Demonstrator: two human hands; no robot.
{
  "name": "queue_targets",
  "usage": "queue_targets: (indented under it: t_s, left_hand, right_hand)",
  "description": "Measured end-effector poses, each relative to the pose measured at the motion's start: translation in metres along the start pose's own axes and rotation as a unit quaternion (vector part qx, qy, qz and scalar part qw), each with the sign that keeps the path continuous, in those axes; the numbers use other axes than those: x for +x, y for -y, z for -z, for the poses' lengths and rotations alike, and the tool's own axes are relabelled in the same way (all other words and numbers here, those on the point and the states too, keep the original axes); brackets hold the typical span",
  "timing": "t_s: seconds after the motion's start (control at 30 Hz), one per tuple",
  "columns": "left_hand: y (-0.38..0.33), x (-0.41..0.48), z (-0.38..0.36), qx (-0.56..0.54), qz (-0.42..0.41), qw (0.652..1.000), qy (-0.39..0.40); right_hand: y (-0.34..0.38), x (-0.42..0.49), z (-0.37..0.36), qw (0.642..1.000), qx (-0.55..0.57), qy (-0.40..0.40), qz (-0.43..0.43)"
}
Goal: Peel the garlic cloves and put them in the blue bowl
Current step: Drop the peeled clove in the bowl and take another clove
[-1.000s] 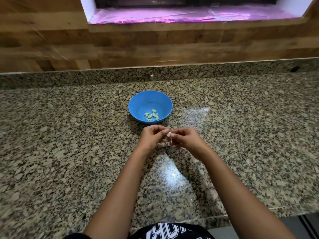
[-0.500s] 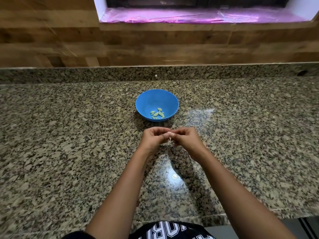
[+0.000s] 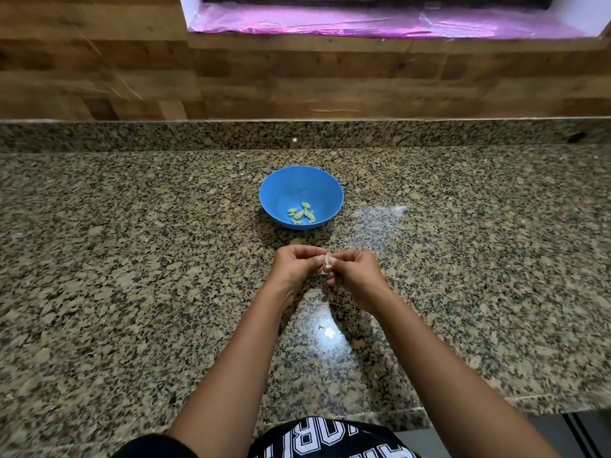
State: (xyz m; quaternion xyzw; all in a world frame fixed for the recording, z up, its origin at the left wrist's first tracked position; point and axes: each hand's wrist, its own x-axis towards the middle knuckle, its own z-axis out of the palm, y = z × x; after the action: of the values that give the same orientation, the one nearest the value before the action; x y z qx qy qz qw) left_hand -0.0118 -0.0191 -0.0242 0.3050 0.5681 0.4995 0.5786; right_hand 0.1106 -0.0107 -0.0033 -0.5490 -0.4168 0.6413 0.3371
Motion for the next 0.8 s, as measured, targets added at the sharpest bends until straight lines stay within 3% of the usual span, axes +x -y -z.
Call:
queue_targets:
  t_s: [0.17, 0.33, 0.47, 0.57, 0.67, 0.8]
  left_hand:
    - [-0.001, 0.002, 0.002, 0.02, -0.011, 1.0, 0.011]
    - [0.003, 0.01, 0.005, 0.073, -0.02, 0.997, -0.014]
    - [0.007, 0.015, 0.008, 0.299, -0.076, 0.946, -0.102]
    - [0.009, 0.015, 0.005, 0.397, -0.126, 0.902, -0.118]
    - [0.012, 0.012, 0.005, 0.434, -0.161, 0.877, -0.127]
    - [0.012, 0.01, 0.008, 0.391, -0.17, 0.895, -0.134]
  right_hand:
    - [0.001, 0.005, 0.002, 0.998, 0.034, 0.033, -0.03]
    - [-0.002, 0.012, 0.001, 1.0, -0.021, 0.011, -0.019]
    - [-0.002, 0.018, 0.004, 0.999, 0.005, -0.014, -0.029]
    - [-0.003, 0.022, 0.004, 0.999, -0.006, -0.028, -0.037]
    - [-0.004, 0.025, 0.002, 0.999, -0.02, -0.037, -0.03]
    - [-0.005, 0.027, 0.001, 0.998, -0.017, -0.049, -0.019]
